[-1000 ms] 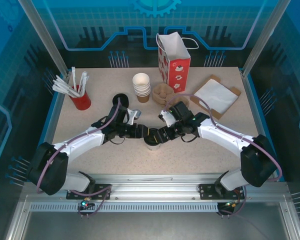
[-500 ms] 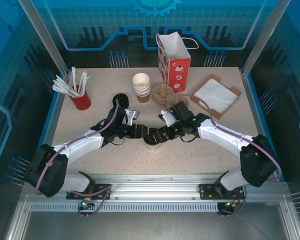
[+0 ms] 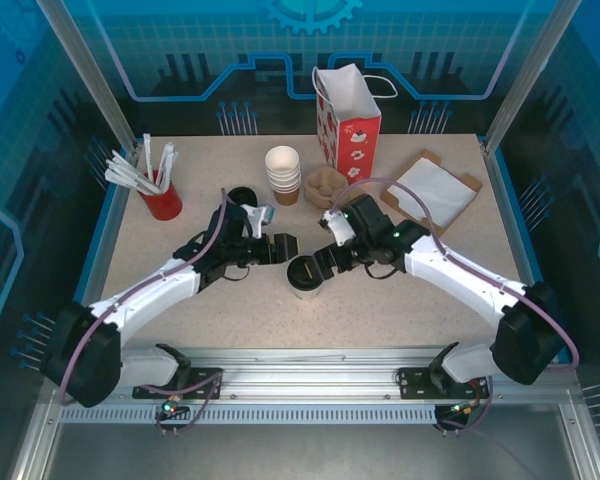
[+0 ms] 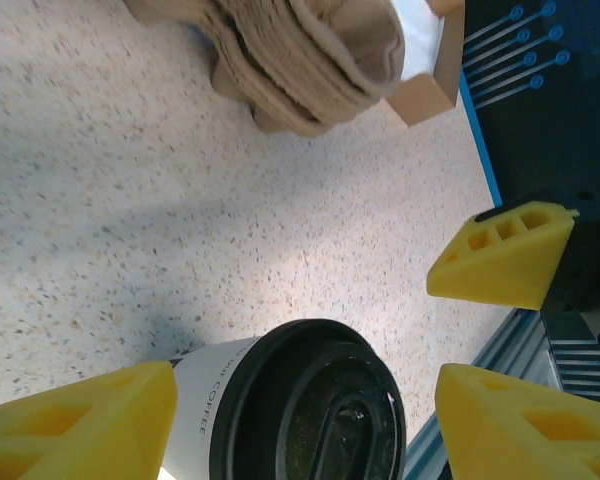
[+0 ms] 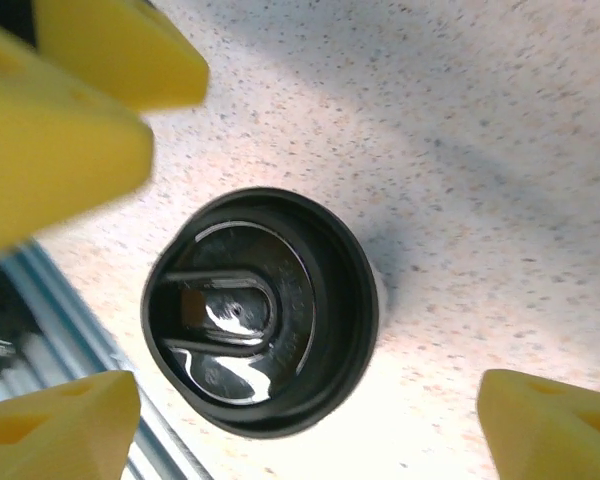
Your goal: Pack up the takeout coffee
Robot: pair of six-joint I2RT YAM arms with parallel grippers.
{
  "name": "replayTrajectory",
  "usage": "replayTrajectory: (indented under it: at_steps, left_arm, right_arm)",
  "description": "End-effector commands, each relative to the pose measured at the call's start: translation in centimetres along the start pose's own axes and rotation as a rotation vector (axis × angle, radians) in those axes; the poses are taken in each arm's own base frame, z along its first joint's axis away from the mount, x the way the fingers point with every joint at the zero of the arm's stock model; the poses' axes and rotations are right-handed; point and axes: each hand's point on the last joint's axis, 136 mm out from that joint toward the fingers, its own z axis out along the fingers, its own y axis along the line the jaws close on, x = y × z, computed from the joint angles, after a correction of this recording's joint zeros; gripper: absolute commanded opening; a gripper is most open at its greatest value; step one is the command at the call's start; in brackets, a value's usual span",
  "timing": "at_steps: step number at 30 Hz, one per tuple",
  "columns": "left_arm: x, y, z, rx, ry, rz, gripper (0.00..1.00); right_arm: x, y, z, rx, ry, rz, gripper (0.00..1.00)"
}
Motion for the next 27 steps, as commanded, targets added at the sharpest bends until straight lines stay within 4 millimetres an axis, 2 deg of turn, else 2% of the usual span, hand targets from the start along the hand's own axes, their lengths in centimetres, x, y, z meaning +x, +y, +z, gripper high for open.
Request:
replayTrajectory:
  at_steps: [1, 4, 6, 12, 20, 27]
  left_arm:
    - [-1.9, 1.0, -2.4, -0.075, -0.097, -0.027, 0.72]
    - [-2.0, 2.6, -3.9, -0.108, -0.130, -0.076, 0.72]
    - [-1.7, 3.4, -4.6, -0.129, -0.140, -0.095, 0.72]
    - [-1.6, 4.5, -6.1, -0.159, -0.174, -0.117, 0.73]
    - [-3.1, 4.8, -8.1, -0.188, -0.231, -0.139, 0.74]
    - [-4.0, 4.7, -9.3, -0.187, -0.264, -0.141, 0.75]
  right_arm:
    - [0.8, -0.4, -0.8, 0.154, 0.021, -0.128, 0.95]
    - [2.0, 0.1, 0.0, 0.152, 0.045, -0.163, 1.00]
    - [2.8, 0.8, 0.5, 0.142, 0.057, -0.199, 1.00]
    - [4.6, 1.8, 2.7, 0.126, 0.119, -0.291, 1.00]
    - [4.9, 1.8, 5.0, 0.124, 0.146, -0.344, 1.00]
    - [4.7, 1.7, 6.5, 0.130, 0.161, -0.375, 0.94]
